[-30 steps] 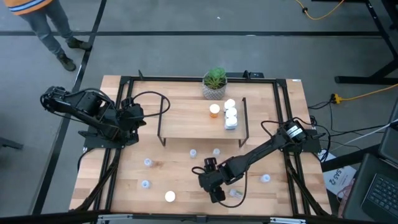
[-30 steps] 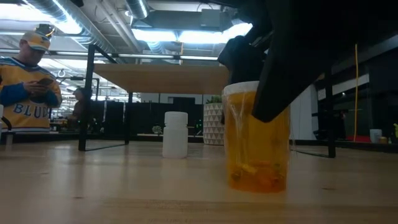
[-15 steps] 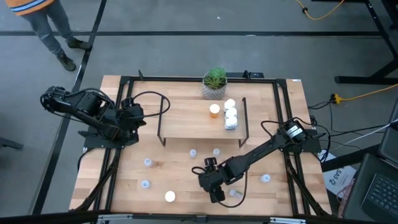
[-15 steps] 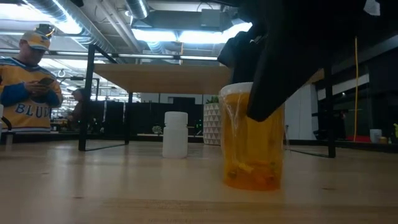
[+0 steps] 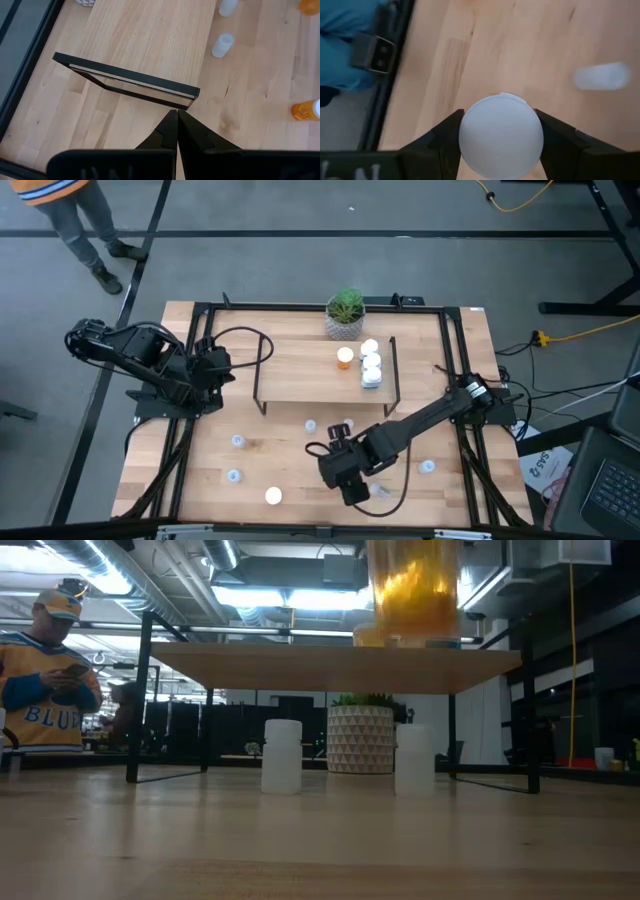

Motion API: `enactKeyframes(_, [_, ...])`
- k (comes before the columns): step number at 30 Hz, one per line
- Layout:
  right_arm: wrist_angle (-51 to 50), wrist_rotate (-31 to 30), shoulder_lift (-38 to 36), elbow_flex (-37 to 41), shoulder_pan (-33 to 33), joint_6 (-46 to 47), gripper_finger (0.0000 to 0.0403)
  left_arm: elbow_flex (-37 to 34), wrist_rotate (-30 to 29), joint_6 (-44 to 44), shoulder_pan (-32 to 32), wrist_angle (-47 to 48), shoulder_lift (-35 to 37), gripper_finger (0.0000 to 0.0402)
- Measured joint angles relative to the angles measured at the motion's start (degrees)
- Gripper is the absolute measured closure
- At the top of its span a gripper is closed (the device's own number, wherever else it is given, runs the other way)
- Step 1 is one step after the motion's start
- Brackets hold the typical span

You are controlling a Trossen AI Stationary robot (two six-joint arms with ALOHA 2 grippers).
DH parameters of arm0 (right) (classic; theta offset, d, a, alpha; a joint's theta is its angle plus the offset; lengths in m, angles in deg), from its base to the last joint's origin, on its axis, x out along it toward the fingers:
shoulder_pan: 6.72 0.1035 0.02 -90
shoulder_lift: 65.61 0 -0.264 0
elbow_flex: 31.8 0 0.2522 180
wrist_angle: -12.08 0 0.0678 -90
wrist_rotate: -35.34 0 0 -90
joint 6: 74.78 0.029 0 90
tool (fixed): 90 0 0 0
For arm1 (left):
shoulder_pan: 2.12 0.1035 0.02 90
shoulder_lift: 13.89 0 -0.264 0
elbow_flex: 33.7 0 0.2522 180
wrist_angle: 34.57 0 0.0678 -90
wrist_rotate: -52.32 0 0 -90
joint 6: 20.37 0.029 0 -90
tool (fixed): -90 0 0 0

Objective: Pick and place medicine bottles onto shelf by color
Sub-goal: Put the top orange pill bottle on the shelf aligned with the other orange pill bottle

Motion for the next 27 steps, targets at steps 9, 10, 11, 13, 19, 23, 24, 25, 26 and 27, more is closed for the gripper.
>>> enactKeyframes(9, [-20.2, -9.6, -0.1, -21.7, -1.3, -4.1, 0.0192, 0.0, 0.0, 0.0, 0.0, 0.0, 0.0, 0.0401])
enactKeyframes(10, [-21.3, -10.1, -0.1, -23.3, -1.6, -5.1, 0.0192, 0.0, 0.0, 0.0, 0.0, 0.0, 0.0, 0.0401])
enactKeyframes(11, [-21.1, -10.7, -0.8, -23.3, -2.0, -6.0, 0.0193, 0.0, 0.0, 0.0, 0.0, 0.0, 0.0, 0.0401])
enactKeyframes(13, [-20.4, -11.1, -2.8, -21.4, -3.1, -8.5, 0.0194, 0.0, 0.0, 0.0, 0.0, 0.0, 0.0, 0.0401])
enactKeyframes(19, [-23.2, -12.2, -5.7, -21.0, -9.4, -10.0, 0.0193, 0.0, 0.0, 0.1, 0.0, 0.0, 0.0, 0.0401])
enactKeyframes(23, [-23.2, -8.9, -5.8, -21.0, -14.4, -13.2, 0.0193, 0.0, -0.3, 0.2, 0.0, 0.0, 0.0, 0.0401])
enactKeyframes(24, [-23.4, -7.9, -5.8, -21.0, -15.6, -13.9, 0.0193, 0.0, -0.6, 0.2, 0.0, 0.0, 0.0, 0.0401])
enactKeyframes(25, [-23.5, -6.7, -5.8, -21.0, -16.8, -14.2, 0.0193, 0.0, -1.0, 0.2, 0.0, 0.0, 0.0, 0.0401])
enactKeyframes(26, [-23.5, -5.4, -5.8, -21.0, -18.0, -14.2, 0.0193, 0.0, -1.3, 0.2, 0.0, 0.0, 0.0, 0.0401])
enactKeyframes(27, [-24.0, -3.7, -5.8, -21.0, -19.0, -13.9, 0.0193, 0.0, -1.4, 0.2, 0.0, 0.0, 0.0, 0.0401])
